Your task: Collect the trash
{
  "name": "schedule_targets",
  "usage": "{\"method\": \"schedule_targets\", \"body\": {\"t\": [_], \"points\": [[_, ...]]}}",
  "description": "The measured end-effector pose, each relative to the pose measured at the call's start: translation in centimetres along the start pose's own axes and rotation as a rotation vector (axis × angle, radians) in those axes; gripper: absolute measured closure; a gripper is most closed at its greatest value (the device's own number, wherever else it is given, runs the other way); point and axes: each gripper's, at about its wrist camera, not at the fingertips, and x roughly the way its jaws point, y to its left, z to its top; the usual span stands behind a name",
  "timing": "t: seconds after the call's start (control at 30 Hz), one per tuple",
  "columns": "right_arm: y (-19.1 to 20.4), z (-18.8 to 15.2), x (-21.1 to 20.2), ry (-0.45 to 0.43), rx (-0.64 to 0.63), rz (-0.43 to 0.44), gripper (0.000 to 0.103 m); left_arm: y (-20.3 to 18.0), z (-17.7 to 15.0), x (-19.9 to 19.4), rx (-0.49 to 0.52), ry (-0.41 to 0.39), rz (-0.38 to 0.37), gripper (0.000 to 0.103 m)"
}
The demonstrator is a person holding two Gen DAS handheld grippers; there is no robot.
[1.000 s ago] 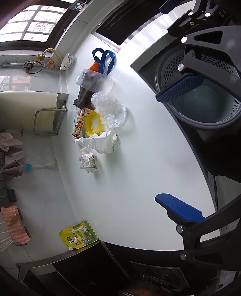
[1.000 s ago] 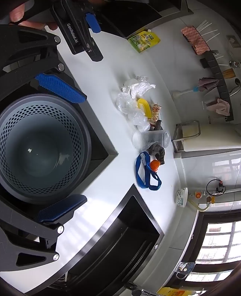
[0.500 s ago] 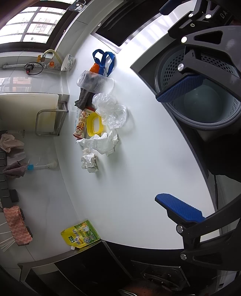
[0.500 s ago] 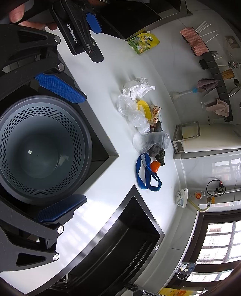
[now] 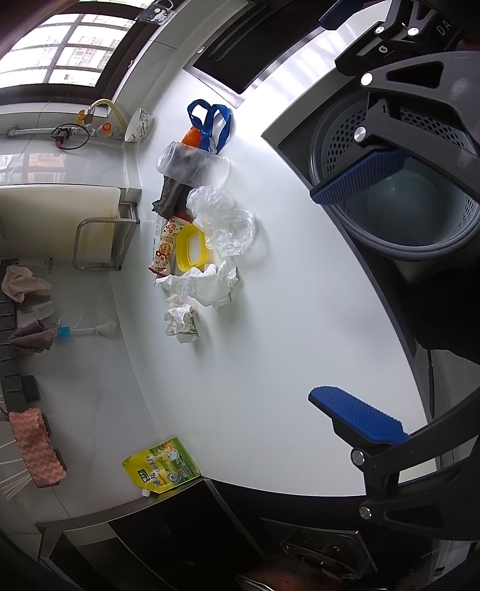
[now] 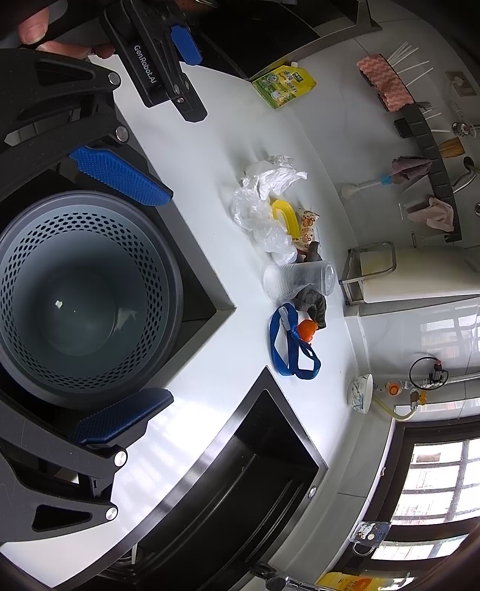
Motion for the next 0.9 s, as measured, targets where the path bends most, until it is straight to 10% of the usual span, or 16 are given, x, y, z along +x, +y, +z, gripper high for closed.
{"method": "schedule_targets", "body": {"t": [0.9], "points": [[-0.43,0.11,-0.47,-0.009,0.004,0.0,0.008,-0.19,-0.06,-0.27,0.004,-0.005,-0.011,0.006]]}}
